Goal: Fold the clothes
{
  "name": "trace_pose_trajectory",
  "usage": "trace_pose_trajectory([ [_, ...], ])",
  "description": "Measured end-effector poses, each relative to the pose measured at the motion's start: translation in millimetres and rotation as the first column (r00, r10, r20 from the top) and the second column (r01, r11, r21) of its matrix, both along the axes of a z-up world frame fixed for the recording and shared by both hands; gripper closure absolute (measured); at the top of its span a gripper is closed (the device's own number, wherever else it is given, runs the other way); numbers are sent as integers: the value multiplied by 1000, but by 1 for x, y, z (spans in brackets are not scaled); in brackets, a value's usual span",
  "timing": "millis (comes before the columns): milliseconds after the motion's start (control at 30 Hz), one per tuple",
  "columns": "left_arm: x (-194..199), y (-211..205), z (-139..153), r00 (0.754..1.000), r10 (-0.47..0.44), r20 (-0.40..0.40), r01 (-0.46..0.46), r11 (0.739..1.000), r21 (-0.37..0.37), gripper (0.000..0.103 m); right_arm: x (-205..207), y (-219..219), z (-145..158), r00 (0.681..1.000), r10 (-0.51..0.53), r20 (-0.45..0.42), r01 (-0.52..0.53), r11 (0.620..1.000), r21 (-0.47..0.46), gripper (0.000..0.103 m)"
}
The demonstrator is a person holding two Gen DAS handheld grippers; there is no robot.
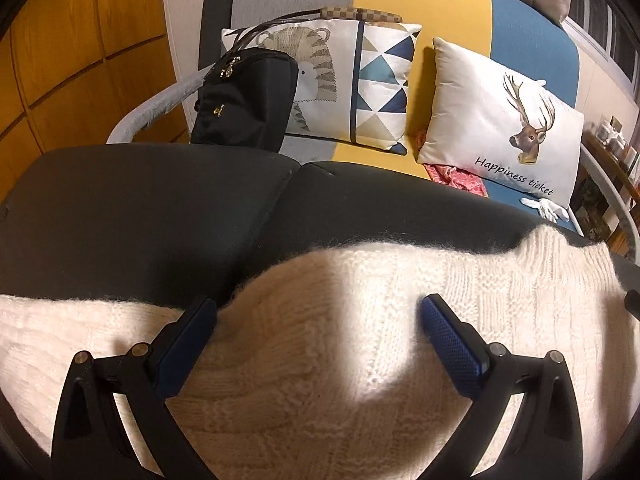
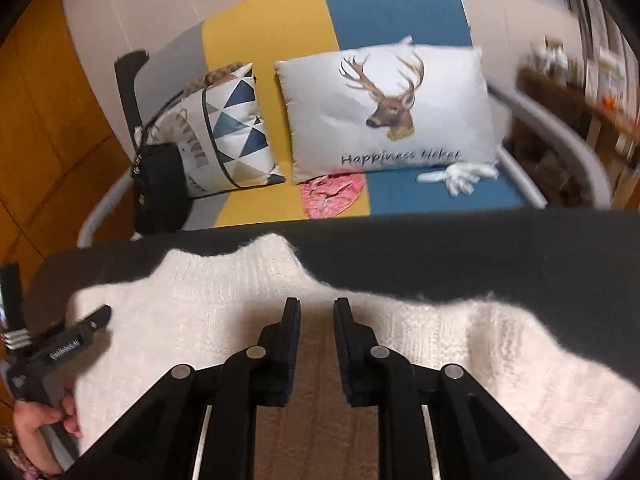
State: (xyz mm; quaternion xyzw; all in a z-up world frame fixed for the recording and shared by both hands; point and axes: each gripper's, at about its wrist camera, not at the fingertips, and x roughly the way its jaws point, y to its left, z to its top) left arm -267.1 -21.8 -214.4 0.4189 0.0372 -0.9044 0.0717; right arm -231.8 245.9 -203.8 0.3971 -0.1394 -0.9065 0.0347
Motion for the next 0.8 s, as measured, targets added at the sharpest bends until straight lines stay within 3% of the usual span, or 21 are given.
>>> trace_pose_trajectory([
  [100, -1, 0, -1, 1000, 0, 0, 0, 1000, 6, 0, -18, -11, -16, 998, 41, 45, -44, 997, 64, 86],
  [233, -1, -4, -2, 1000, 2, -1, -2, 1000, 30, 0, -29, -26, -21, 999, 19, 29, -24, 978, 206, 89],
  [333, 0, -6, -3, 1000, 5, -3, -5, 999, 43, 0, -23, -20, -19, 999, 30, 24, -33, 987, 159, 86],
  [433, 0, -6, -3, 1000, 6, -4, -6, 999, 44, 0, 11, 4, -11, 998, -30, -46, 31, 999, 23, 86],
  [533, 0, -5, -3, 1000, 7, -5, -7, 999, 44, 0, 39, 35, -8, 988, -150, -35, 154, 980, 129, 85],
  [567, 0, -5, -3, 1000, 8, -6, -7, 999, 43, 0, 44, 47, -10, 986, -164, -31, 167, 979, 118, 84],
  [700, 1, -6, -4, 1000, 8, -7, -8, 999, 44, 0, 42, 72, -21, 989, -149, -7, 149, 988, 37, 84],
  [800, 1, -6, -4, 1000, 11, -12, -10, 999, 45, 0, 26, 66, -31, 991, -124, 48, 119, 988, 96, 87],
])
